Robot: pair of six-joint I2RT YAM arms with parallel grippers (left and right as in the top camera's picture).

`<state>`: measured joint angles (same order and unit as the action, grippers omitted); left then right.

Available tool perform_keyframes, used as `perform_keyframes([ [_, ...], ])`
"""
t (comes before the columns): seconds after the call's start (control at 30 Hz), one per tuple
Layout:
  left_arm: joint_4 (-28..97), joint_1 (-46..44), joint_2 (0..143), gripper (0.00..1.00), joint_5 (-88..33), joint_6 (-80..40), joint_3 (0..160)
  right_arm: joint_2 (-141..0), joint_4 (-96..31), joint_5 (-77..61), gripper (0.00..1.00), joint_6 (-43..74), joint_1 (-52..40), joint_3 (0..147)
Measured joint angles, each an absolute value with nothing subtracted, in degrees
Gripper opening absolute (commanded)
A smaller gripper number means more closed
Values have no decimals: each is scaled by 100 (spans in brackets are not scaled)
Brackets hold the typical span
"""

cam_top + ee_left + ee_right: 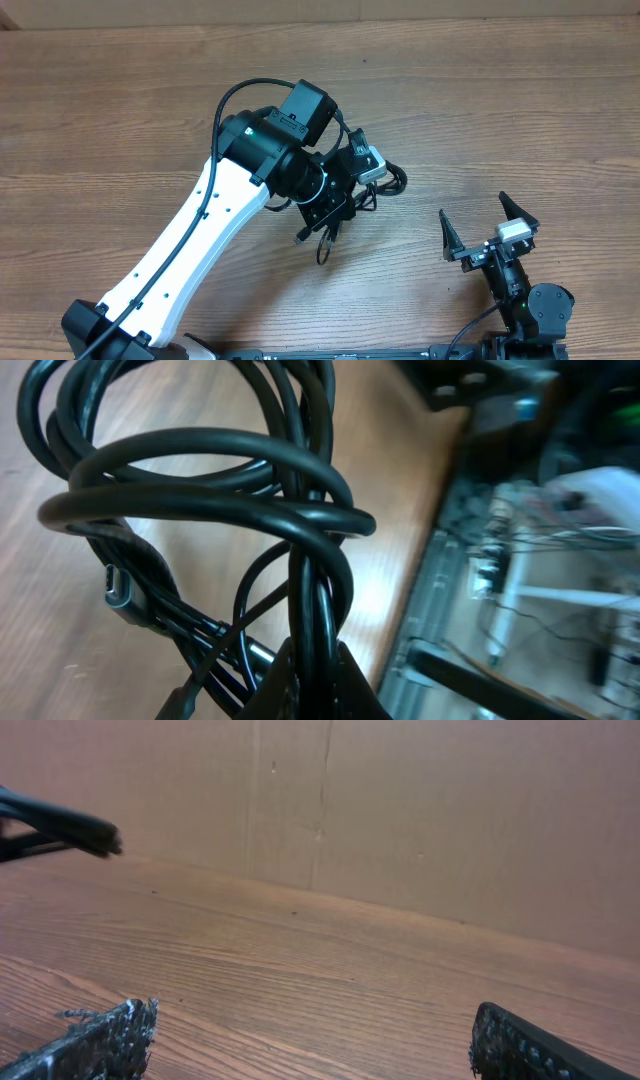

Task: Untangle cables
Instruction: 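Lift the cable bundle with the left gripper toward the center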

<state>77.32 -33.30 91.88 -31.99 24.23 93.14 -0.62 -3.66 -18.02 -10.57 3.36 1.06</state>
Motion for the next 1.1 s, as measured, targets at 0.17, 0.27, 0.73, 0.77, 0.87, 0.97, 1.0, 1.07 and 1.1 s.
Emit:
perform_keyframes([
  [0.17, 8326, -3299, 9188, 4, -3946, 2862, 9612, -62, -362, -1802, 100, -1057, 336, 106],
  [0.27, 8602, -3188, 9188, 4, -4445, 3326, 9741, -62, -355, -1824, 100, -1057, 333, 106],
  [0.73, 9266, -1815, 9135, 4, -6101, 5260, 9810, -64, -281, -2456, 100, 1328, 333, 213],
  [0.77, 9264, -1747, 9135, 4, -6176, 5299, 9810, -64, -478, -2519, 100, 1411, 333, 344],
  [0.87, 9266, -1588, 9135, 5, -6418, 5437, 9813, -108, -1094, -2596, 100, 1586, 333, 864],
  [0.97, 9264, -1483, 9135, 4, -6648, 5566, 9819, -336, -1667, -2657, 100, 1673, 333, 1483],
  [1.0, 9260, -1455, 9133, 4, -6722, 5596, 9819, -449, -1828, -2665, 100, 1688, 333, 1688],
  [1.07, 9247, -1420, 9133, 4, -6834, 5616, 9819, -711, -2143, -2681, 100, 1710, 333, 2062],
  [1.1, 9229, -1409, 9133, 4, -6877, 5621, 9819, -888, -2370, -2692, 100, 1734, 333, 2279],
])
